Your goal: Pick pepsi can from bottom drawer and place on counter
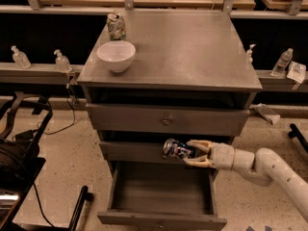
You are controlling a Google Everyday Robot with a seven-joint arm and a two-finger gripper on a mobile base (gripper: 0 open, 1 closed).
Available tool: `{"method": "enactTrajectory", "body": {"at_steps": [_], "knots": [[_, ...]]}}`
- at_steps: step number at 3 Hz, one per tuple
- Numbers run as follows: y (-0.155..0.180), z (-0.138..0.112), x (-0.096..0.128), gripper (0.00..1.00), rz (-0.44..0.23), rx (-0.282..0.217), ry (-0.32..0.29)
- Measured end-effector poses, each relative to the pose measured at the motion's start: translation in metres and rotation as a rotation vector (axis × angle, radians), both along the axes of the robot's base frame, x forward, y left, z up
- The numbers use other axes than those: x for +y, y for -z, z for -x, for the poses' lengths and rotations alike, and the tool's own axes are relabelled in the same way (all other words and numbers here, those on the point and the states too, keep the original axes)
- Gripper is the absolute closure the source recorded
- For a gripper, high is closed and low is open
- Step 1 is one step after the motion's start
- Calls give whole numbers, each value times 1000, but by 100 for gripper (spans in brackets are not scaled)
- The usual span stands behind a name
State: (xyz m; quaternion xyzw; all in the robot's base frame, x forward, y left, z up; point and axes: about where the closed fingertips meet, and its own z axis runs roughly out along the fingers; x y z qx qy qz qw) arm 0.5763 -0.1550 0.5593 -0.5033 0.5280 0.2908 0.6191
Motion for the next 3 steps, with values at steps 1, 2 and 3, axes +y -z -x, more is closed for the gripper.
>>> {"method": "enactTrajectory", "body": {"at_steps": [1, 2, 3], "knots": [[-73, -12, -16, 100, 44, -75, -63], [-120, -10, -25, 100, 91, -121, -101], [-157, -3, -37, 100, 127, -119, -119]]}}
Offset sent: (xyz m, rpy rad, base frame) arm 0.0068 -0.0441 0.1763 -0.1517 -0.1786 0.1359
